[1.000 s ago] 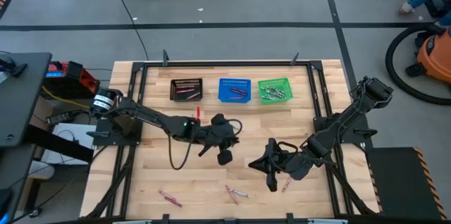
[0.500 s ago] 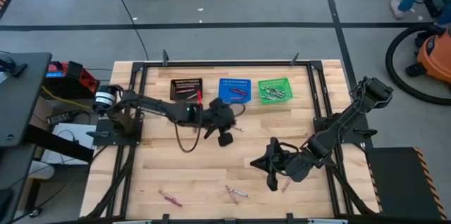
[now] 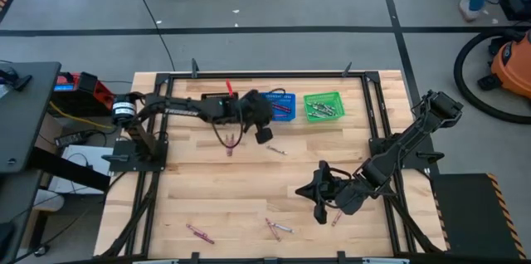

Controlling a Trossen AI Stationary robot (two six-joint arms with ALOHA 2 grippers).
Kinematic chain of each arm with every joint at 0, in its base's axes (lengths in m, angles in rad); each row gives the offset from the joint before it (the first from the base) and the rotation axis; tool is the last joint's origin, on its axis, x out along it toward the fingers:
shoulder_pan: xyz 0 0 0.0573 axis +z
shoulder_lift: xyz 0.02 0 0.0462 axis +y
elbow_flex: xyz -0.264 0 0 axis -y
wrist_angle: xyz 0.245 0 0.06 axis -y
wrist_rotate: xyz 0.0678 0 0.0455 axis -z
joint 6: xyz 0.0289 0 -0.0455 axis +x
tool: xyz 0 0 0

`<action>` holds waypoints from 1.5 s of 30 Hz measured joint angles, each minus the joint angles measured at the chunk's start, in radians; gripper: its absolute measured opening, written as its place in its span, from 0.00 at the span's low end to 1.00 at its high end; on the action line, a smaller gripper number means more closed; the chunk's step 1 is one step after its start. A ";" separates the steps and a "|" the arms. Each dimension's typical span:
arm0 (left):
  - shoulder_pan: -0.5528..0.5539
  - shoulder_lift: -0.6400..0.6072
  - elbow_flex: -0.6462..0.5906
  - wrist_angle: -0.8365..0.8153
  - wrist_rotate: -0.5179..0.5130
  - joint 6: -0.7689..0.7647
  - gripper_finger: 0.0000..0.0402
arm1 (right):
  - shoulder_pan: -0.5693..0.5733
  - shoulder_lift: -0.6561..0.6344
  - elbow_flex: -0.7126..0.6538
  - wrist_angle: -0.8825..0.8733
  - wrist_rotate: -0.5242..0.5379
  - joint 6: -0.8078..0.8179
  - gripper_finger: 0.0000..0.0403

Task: Sort crayons
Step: Put the red crayon into the blue bin

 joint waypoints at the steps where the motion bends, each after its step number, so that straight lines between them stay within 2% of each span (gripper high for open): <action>1: 0.014 0.000 0.000 0.002 0.004 0.012 0.11 | -0.002 0.000 0.000 -0.001 0.000 0.000 0.03; 7: 0.101 0.001 0.000 0.028 0.053 0.070 0.11 | -0.016 0.000 0.000 -0.005 0.000 0.000 0.03; 15: 0.173 0.048 0.001 0.132 0.059 0.076 0.11 | -0.039 0.000 0.000 -0.007 0.000 -0.026 0.03; 19: 0.185 0.091 0.002 0.132 0.093 0.081 0.11 | -0.041 0.000 0.000 -0.018 0.000 -0.026 0.03; 27: 0.196 0.150 0.002 0.140 0.093 0.082 0.11 | -0.041 0.000 -0.001 -0.038 0.000 -0.024 0.03; 45: 0.200 0.151 0.002 0.132 0.093 0.072 0.11 | -0.048 0.000 -0.001 -0.059 0.000 -0.026 0.03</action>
